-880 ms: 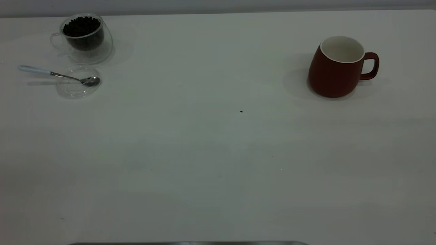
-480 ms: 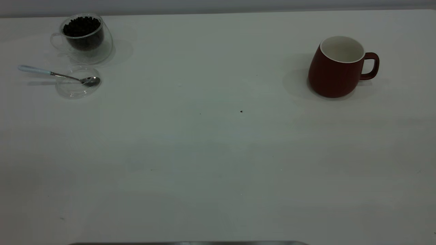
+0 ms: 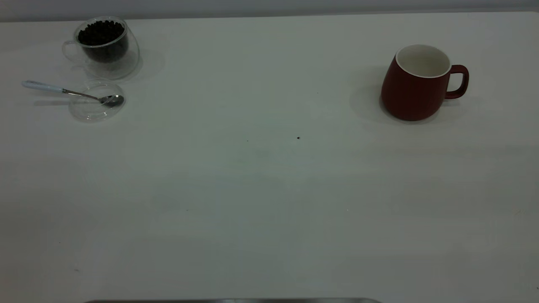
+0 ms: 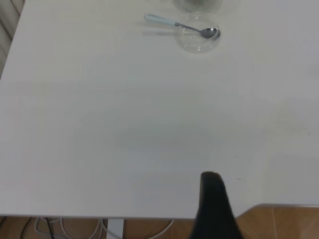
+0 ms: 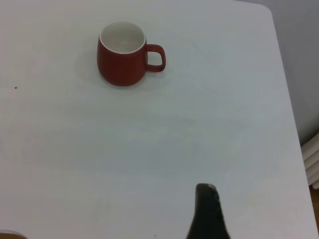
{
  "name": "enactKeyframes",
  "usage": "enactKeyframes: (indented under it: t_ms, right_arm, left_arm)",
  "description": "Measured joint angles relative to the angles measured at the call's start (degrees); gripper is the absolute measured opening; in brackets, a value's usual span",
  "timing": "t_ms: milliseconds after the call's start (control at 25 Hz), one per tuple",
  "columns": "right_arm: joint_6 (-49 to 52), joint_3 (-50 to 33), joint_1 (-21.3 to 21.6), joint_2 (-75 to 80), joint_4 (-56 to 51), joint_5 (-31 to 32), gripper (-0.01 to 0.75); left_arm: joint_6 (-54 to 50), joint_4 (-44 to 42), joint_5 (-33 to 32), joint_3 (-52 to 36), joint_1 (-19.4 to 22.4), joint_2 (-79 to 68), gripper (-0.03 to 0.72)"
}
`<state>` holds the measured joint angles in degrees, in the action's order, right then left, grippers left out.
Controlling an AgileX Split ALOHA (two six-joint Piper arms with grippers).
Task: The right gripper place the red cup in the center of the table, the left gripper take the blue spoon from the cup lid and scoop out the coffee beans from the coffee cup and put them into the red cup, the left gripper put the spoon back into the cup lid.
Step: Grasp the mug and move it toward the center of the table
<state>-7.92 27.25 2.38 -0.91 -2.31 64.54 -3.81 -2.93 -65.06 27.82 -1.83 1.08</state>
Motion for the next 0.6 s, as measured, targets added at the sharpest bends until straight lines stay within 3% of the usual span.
enactKeyframes:
  t_ms: [600]
  right_arm:
    - [0.37,0.0,0.0,0.0,0.47,0.0,0.588]
  left_arm:
    - [0.05,0.0,0.0,0.0,0.0,0.0,0.585]
